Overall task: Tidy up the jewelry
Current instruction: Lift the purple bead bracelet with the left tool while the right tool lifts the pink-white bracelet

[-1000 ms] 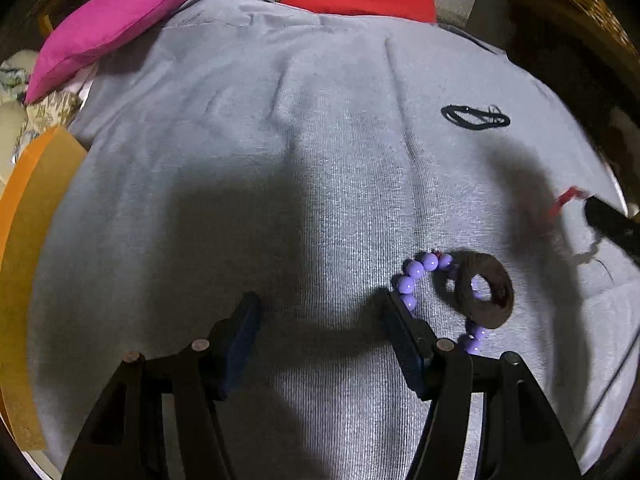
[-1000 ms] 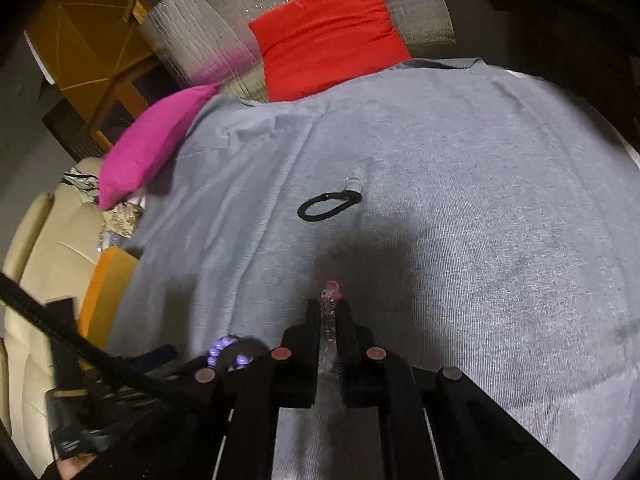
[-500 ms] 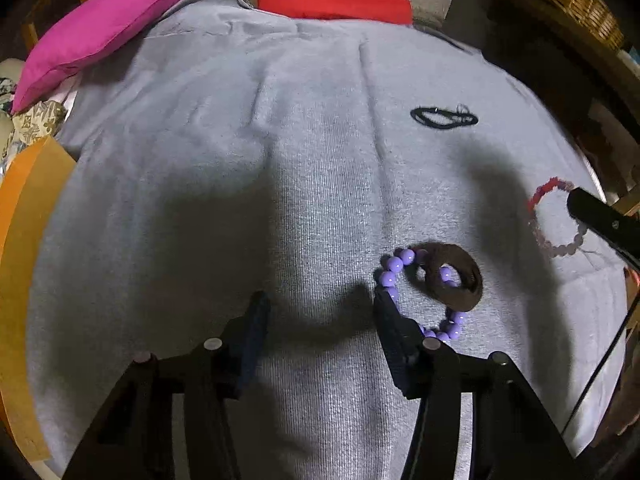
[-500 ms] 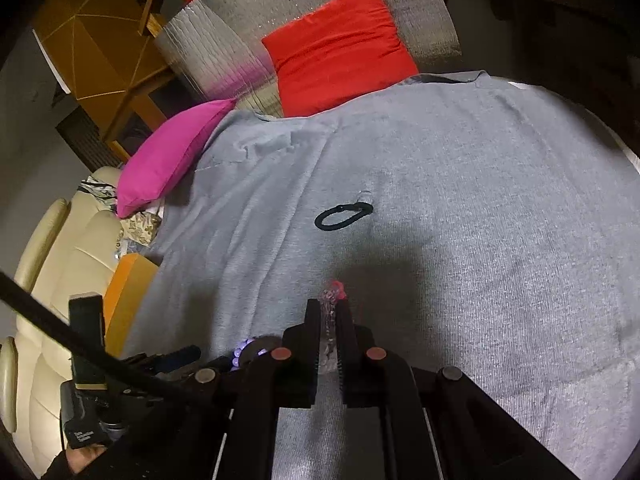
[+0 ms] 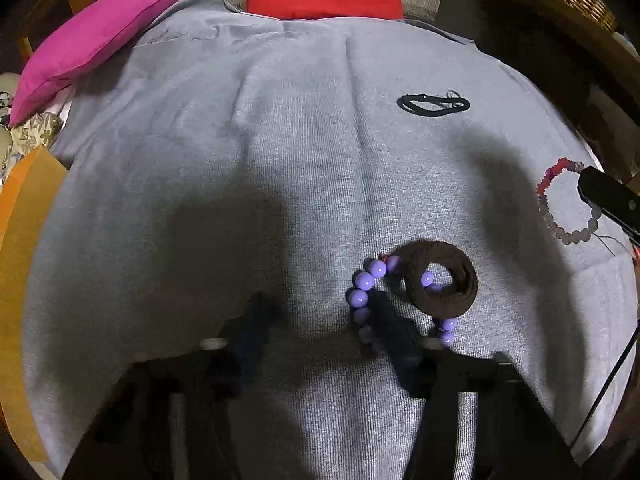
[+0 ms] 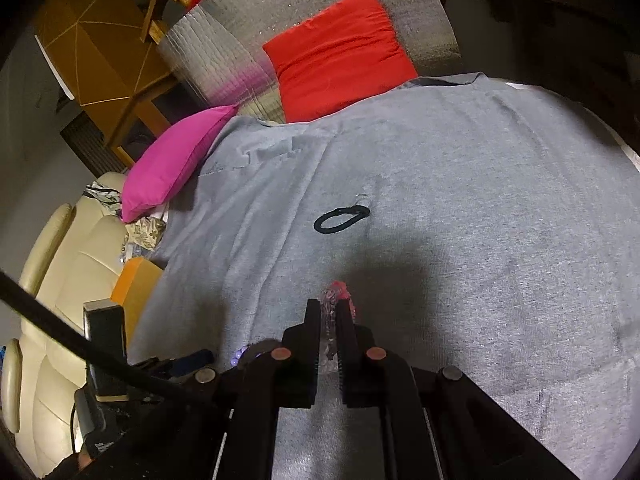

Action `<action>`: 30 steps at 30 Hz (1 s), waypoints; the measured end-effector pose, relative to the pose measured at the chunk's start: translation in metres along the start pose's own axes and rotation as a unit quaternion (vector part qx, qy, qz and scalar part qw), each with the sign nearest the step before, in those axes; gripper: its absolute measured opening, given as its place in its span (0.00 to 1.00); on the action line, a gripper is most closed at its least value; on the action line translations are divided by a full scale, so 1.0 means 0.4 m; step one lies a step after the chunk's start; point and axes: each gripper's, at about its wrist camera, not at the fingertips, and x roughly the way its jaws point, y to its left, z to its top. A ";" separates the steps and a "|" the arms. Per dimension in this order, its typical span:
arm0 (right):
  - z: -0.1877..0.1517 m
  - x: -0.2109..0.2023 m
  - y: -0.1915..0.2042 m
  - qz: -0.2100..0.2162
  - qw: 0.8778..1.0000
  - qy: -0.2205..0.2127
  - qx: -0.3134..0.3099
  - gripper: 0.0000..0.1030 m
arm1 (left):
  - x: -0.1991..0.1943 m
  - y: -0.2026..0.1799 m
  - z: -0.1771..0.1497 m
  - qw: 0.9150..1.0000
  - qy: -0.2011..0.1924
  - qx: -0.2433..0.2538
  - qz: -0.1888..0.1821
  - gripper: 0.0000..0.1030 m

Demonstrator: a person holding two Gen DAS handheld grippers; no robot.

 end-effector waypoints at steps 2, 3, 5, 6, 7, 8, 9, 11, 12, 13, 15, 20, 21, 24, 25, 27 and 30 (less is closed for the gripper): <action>0.001 -0.004 -0.003 0.001 1.000 -0.001 0.001 0.08 | -0.008 0.017 0.001 1.000 0.003 -0.005 0.005 0.10; 0.000 -0.005 -0.004 0.001 1.000 -0.002 0.001 0.08 | -0.011 0.026 0.001 1.000 0.005 -0.006 0.003 0.09; 0.000 -0.009 -0.005 0.002 1.000 -0.003 0.002 0.08 | -0.019 0.043 -0.003 1.000 0.009 -0.004 -0.010 0.09; -0.001 -0.010 -0.004 0.003 1.000 -0.004 0.003 0.08 | -0.025 0.047 -0.007 1.000 0.007 -0.001 -0.009 0.09; -0.002 -0.012 -0.001 0.003 1.000 -0.005 0.002 0.08 | -0.031 0.053 -0.009 1.000 0.006 0.000 -0.011 0.09; -0.003 -0.014 0.002 0.004 1.000 -0.006 0.002 0.08 | -0.045 0.060 -0.012 1.000 0.000 0.001 -0.013 0.09; -0.004 -0.016 0.006 0.006 1.000 -0.007 0.001 0.08 | -0.056 0.070 -0.007 1.000 -0.005 0.002 -0.013 0.09; -0.005 -0.022 0.013 0.009 1.000 -0.008 0.000 0.08 | -0.082 0.077 -0.006 1.000 -0.018 0.001 -0.019 0.09; -0.005 -0.025 0.019 0.010 1.000 -0.010 -0.001 0.08 | -0.097 0.082 -0.010 1.000 -0.024 0.000 -0.020 0.09; -0.005 -0.029 0.023 0.012 1.000 -0.011 -0.002 0.08 | -0.116 0.087 -0.013 0.999 -0.031 0.000 -0.021 0.09; -0.005 -0.039 0.036 0.016 1.000 -0.014 -0.006 0.08 | -0.149 0.097 -0.018 0.999 -0.045 -0.002 -0.026 0.09; -0.011 -0.075 0.084 0.029 0.999 -0.023 -0.018 0.08 | -0.225 0.127 -0.049 0.997 -0.073 -0.002 -0.022 0.09; -0.013 -0.081 0.092 0.032 0.999 -0.023 -0.019 0.08 | -0.233 0.129 -0.054 0.997 -0.077 -0.003 -0.021 0.09; -0.026 -0.104 0.124 0.044 0.998 -0.026 -0.025 0.08 | -0.252 0.140 -0.069 0.996 -0.084 -0.008 -0.014 0.09; -0.031 -0.108 0.134 0.047 0.998 -0.026 -0.027 0.08 | -0.257 0.144 -0.077 0.996 -0.085 -0.009 -0.011 0.09; -0.046 -0.118 0.161 0.050 0.998 -0.024 -0.036 0.08 | -0.269 0.153 -0.093 0.996 -0.087 -0.013 -0.005 0.09; -0.066 -0.126 0.195 0.057 0.997 -0.019 -0.044 0.08 | -0.289 0.175 -0.123 0.996 -0.091 -0.025 0.001 0.09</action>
